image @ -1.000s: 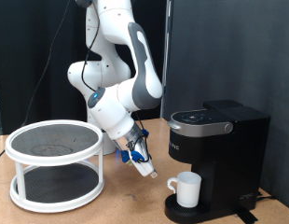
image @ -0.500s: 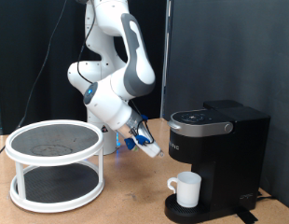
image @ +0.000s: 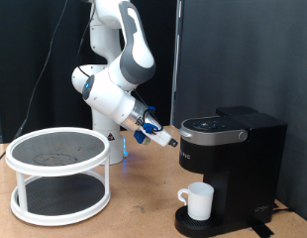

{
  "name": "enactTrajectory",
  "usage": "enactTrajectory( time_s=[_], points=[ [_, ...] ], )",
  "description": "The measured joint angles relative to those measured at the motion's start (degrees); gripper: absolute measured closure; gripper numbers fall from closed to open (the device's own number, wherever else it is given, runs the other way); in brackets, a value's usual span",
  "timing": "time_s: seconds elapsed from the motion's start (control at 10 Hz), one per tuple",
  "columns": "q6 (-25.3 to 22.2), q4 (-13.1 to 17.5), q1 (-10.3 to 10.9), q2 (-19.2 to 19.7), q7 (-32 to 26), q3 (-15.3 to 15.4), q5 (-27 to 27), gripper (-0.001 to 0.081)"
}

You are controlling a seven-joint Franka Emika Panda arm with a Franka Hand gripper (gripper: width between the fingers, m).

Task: Make a cup of coffee with the keurig machine

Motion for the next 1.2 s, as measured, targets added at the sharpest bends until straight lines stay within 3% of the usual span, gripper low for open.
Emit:
enactTrajectory(
  time_s=[0.6, 1.2],
  points=[
    [-9.0, 0.3, 0.3, -10.9, -0.7, 0.4, -1.9, 0.0072],
    [-16.5, 2.8, 0.0, -20.0, 7.6, -2.1, -0.2, 0.0072]
  ],
)
